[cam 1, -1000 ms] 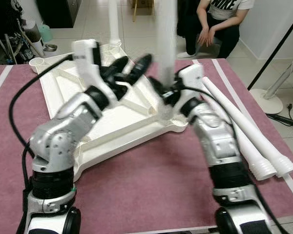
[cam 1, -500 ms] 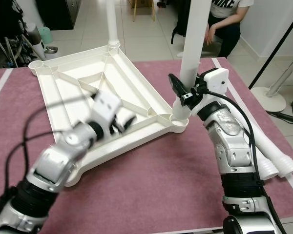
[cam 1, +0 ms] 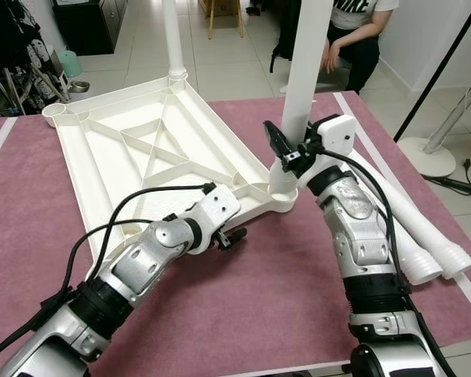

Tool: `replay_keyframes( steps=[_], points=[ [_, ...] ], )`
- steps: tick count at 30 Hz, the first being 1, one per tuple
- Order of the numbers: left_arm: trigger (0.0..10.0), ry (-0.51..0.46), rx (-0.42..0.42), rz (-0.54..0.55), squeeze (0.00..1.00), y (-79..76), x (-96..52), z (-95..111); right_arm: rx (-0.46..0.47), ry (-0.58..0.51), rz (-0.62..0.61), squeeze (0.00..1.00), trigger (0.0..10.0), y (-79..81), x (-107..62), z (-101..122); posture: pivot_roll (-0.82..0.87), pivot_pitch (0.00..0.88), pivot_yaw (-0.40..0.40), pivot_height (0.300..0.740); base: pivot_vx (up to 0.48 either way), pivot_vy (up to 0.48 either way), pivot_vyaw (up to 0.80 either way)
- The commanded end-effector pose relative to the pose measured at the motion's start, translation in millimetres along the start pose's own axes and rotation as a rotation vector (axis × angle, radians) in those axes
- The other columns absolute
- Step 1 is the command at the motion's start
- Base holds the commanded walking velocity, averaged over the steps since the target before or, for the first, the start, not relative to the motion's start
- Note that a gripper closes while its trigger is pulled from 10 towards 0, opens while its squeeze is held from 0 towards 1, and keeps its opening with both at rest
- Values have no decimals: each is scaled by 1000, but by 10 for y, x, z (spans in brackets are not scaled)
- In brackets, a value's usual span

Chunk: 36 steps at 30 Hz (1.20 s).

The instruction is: Building children table

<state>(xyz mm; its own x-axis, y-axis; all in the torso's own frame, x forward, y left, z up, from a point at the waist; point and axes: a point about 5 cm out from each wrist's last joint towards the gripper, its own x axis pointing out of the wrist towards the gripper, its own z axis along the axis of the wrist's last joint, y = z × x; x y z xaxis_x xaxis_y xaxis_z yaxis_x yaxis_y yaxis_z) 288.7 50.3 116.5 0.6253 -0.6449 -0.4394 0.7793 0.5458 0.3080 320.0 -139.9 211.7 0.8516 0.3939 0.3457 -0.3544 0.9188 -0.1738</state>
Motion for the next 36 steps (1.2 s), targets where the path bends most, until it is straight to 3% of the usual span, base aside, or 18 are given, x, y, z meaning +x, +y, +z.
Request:
replay_keyframes(
  steps=[1, 2, 3, 12, 16, 17, 18, 19, 27, 29, 34, 35, 36],
  points=[
    [3922, 48, 24, 21, 0, 20, 21, -101, -12, -34, 6, 0, 10000, 24, 29, 45, 0, 0, 98, 740, 0, 0, 0],
    [3922, 48, 24, 21, 0, 20, 21, -101, -12, -34, 6, 0, 10000, 24, 29, 45, 0, 0, 98, 740, 0, 0, 0],
    [0, 52, 26, 10, 0, 17, 16, -119, -14, -37, 5, 0, 10000, 21, 24, 42, -1, 0, 102, 740, 0, 0, 0],
    [0, 42, 1, -87, 0, -15, -67, -181, -18, -42, 1, 0, 10000, 5, 10, 30, 4, 0, 103, 740, 0, 0, 0],
    [0, 15, 46, -210, 0, -67, -191, -182, -17, -44, 2, 0, 10000, 10, 22, 30, 9, 0, 103, 740, 0, 0, 0],
    [4392, -2, 51, -242, 0, -70, -237, -161, -17, -45, 1, 0, 10000, 11, 25, 29, 12, 0, 102, 740, 0, 0, 0],
    [4392, -2, 51, -242, 0, -70, -237, -161, -17, -45, 1, 0, 10000, 11, 25, 29, 12, 0, 102, 740, 0, 0, 0],
    [10000, -23, 59, -268, 0, -54, -293, -124, -17, -46, 1, 0, 10000, 12, 27, 30, 13, 0, 104, 740, 0, 0, 0],
    [10000, -131, 42, -308, 0, 88, -525, 87, -12, -56, -1, 0, 10000, 34, 27, 38, 17, 0, 114, 740, 0, 0, 0],
    [10000, -188, 62, -309, 0, 201, -704, 186, 1, -68, 8, 0, 10000, 83, 23, 62, 16, 0, 117, 740, 0, 0, 0],
    [10000, -190, 71, -311, 0, 214, -738, 180, 5, -72, 11, 0, 10000, 100, 23, 69, 16, 0, 117, 740, 0, 0, 0],
    [10000, -81, 110, -291, 0, 131, -654, -43, 35, -93, 42, 0, 10000, 238, 34, 117, 19, 0, 101, 740, 0, 0, 0],
    [10000, -43, 111, -293, 0, 64, -606, -131, 47, -103, 53, 0, 10000, 298, 37, 137, 19, 0, 100, 740, 0, 0, 0]
  ],
)
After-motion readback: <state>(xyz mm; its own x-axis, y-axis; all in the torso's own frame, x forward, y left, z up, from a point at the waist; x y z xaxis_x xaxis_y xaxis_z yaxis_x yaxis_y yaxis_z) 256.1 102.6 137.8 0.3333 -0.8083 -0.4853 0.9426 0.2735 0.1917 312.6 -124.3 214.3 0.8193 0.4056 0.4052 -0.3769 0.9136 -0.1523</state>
